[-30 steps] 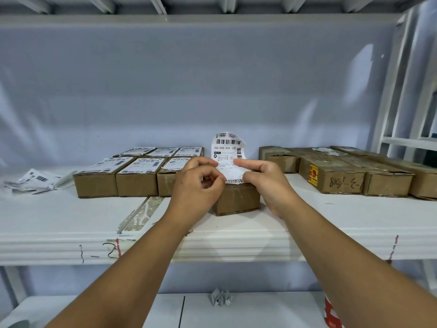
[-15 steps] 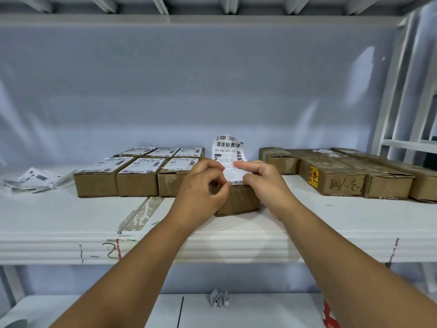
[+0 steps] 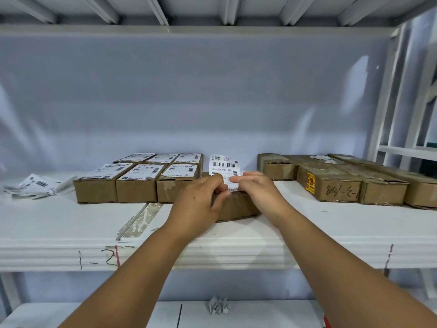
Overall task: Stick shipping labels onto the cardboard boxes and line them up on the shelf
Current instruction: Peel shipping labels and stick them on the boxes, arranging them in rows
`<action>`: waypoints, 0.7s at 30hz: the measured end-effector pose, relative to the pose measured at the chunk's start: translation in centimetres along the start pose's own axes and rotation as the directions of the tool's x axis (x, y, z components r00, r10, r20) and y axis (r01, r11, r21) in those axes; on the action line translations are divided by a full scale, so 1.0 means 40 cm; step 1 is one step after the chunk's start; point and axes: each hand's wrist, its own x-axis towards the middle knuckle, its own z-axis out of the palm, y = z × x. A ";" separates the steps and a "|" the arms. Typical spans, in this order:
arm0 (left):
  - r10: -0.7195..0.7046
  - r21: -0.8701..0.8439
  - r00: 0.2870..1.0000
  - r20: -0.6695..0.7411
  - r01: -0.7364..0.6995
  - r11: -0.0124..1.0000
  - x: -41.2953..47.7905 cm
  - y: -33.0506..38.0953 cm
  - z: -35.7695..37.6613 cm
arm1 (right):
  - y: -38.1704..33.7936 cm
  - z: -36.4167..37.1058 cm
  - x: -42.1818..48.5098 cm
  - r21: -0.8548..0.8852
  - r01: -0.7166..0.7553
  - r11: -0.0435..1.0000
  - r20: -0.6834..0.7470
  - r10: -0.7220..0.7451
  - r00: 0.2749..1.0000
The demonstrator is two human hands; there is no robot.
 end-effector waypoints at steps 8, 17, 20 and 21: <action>-0.198 -0.105 0.980 -0.030 0.194 0.975 0.004 0.011 -0.010 | 0.002 -0.003 0.002 0.121 0.000 0.993 0.054 -0.007 0.998; -0.125 -0.271 0.976 0.180 0.171 0.947 0.011 0.009 -0.010 | -0.005 -0.033 0.008 0.261 0.097 0.960 -0.157 -0.057 0.986; -0.109 -0.244 0.972 0.208 0.160 0.957 0.007 0.011 -0.008 | 0.002 -0.014 0.012 0.179 0.074 0.981 -0.100 -0.057 0.993; -0.110 -0.234 0.972 0.208 0.159 0.959 0.007 0.011 -0.009 | 0.005 -0.013 0.014 0.170 0.068 0.983 -0.098 -0.052 0.994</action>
